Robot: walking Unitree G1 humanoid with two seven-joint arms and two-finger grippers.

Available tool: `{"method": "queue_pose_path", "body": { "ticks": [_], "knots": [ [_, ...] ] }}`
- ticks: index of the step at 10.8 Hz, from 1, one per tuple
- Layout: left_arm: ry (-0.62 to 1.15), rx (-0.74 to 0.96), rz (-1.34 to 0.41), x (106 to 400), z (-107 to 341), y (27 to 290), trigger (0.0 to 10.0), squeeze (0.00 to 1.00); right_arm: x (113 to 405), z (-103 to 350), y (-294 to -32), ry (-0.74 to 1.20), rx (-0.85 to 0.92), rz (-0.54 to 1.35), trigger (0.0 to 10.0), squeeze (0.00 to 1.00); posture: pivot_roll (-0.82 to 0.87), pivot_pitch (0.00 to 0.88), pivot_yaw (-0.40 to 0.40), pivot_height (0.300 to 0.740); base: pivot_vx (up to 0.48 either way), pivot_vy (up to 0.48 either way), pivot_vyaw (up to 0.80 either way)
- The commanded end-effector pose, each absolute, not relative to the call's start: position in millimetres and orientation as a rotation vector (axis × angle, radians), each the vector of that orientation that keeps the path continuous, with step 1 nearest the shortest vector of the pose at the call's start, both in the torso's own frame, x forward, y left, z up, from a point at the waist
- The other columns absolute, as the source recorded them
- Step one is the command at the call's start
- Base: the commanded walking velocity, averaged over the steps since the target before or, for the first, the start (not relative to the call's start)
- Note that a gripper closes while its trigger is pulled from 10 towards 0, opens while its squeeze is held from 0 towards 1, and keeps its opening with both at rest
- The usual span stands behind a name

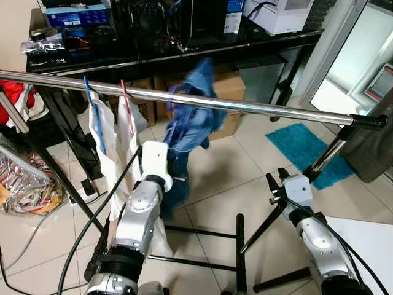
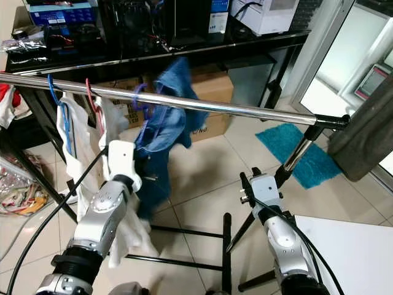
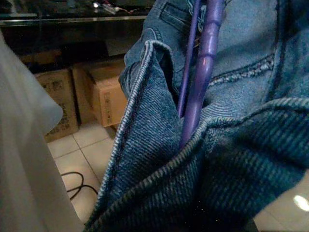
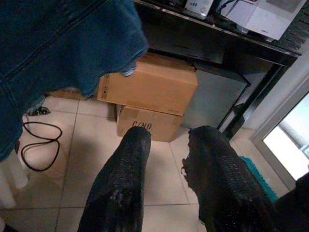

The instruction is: Hang hanger

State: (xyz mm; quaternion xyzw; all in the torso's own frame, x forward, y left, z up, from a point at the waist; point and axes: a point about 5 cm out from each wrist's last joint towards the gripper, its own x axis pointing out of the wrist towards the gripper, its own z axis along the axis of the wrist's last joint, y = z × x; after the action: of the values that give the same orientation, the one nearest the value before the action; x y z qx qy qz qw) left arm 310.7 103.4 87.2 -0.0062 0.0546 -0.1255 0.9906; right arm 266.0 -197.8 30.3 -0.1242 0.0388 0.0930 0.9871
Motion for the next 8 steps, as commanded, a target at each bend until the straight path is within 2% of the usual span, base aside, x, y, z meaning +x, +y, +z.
{"method": "queue_pose_path", "body": {
  "ticks": [1,6,7,8],
  "knots": [
    [0.083,-0.009,-0.279,312.4,97.1,96.9,10.0,0.00,266.0,31.8,-199.3,0.075,-0.249,0.178,10.0,0.00,0.20,0.000,-0.045,0.740,0.000,0.000,0.00],
    [0.172,-0.044,-0.290,299.1,85.3,89.8,10.0,0.00,265.1,31.0,-199.2,0.078,-0.248,0.173,10.0,0.00,0.20,0.001,-0.040,0.740,0.000,0.000,0.00],
    [0.173,-0.058,-0.287,298.4,85.3,89.8,10.0,0.16,265.5,31.3,-199.7,0.078,-0.248,0.173,10.0,0.00,0.20,0.001,-0.040,0.740,0.000,0.000,0.00],
    [0.177,-0.068,-0.290,297.0,84.4,90.0,10.0,0.94,265.9,31.6,-200.1,0.077,-0.249,0.171,10.0,0.00,0.20,0.000,-0.040,0.740,0.000,0.000,0.00]
  ]
}}
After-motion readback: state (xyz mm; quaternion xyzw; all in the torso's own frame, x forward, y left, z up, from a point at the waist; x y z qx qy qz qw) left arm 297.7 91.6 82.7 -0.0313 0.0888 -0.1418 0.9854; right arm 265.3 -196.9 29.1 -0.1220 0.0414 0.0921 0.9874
